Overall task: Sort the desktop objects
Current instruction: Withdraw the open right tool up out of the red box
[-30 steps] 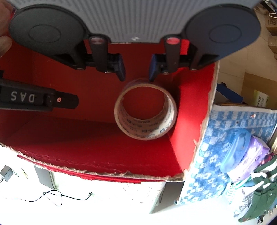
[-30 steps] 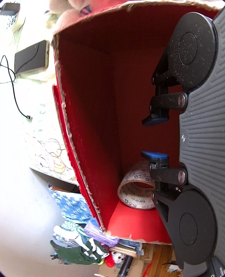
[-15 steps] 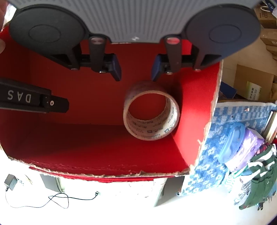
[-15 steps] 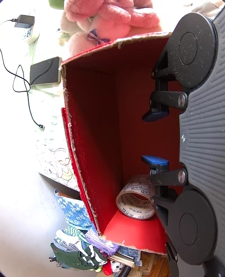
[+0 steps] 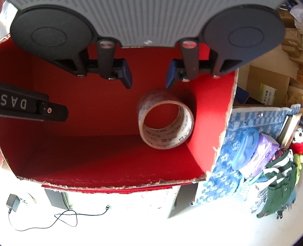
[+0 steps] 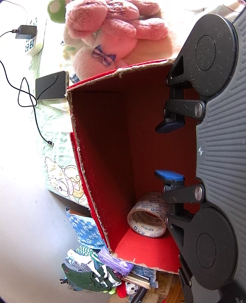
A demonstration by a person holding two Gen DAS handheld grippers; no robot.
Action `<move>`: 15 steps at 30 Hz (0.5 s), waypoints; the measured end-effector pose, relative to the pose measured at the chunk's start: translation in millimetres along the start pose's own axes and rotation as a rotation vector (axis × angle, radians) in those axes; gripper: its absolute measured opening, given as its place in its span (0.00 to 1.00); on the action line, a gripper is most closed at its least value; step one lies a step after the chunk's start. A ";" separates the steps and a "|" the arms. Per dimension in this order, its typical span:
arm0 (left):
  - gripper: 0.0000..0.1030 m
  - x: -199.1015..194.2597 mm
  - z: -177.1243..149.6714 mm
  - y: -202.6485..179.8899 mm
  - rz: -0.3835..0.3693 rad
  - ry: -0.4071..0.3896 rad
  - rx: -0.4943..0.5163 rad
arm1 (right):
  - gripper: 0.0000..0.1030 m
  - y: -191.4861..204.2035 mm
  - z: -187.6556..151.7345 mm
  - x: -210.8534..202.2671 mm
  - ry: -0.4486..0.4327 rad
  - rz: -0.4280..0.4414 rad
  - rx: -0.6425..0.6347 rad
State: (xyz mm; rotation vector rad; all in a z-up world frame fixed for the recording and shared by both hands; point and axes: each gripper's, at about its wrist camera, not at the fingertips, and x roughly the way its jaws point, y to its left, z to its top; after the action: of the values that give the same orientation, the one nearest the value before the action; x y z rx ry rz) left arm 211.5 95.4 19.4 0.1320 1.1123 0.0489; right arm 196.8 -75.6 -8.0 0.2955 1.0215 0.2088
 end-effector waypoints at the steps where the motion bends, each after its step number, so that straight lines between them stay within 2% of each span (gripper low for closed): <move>1: 0.39 -0.4 -0.2 -0.3 0.002 0.001 -0.001 | 0.44 -0.5 -0.5 -1.3 -0.003 0.000 0.000; 11: 0.39 -12.6 -2.6 -2.6 0.057 -0.042 -0.001 | 0.44 -4.3 -2.8 -14.3 -0.035 0.025 0.004; 15: 0.43 -20.3 -3.1 -3.6 0.084 -0.071 0.012 | 0.44 -6.9 -4.1 -19.4 -0.051 0.045 0.022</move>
State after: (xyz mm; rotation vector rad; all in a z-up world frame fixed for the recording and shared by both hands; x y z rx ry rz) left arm 199.7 89.9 35.6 0.1897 1.0364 0.1115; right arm 183.6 -87.5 3.3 0.3422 0.9682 0.2297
